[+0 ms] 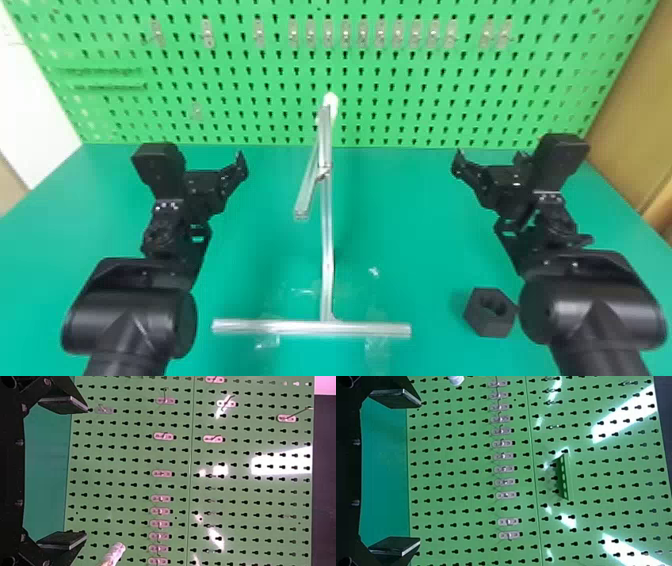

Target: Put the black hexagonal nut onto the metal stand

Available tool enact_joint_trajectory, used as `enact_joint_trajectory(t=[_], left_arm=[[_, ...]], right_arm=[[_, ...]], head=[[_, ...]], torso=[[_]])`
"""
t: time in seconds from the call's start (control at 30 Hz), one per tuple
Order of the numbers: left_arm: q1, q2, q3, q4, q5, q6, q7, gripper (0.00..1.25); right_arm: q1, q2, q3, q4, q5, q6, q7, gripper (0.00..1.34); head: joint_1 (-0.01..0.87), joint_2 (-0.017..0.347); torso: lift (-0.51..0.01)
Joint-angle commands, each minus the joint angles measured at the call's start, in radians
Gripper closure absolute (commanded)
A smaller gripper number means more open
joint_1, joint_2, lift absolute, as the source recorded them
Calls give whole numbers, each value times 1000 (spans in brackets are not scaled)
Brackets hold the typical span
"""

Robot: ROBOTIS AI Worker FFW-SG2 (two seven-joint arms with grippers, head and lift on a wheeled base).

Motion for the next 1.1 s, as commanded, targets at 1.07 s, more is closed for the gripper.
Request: enact_joint_trajectory(t=[1.07], left_arm=[[2, -1, 4, 0, 3, 2, 0, 154]], right_arm=[[5, -28, 1, -14, 8, 169, 2, 87]], head=[[693, 81]], torso=[[-1]])
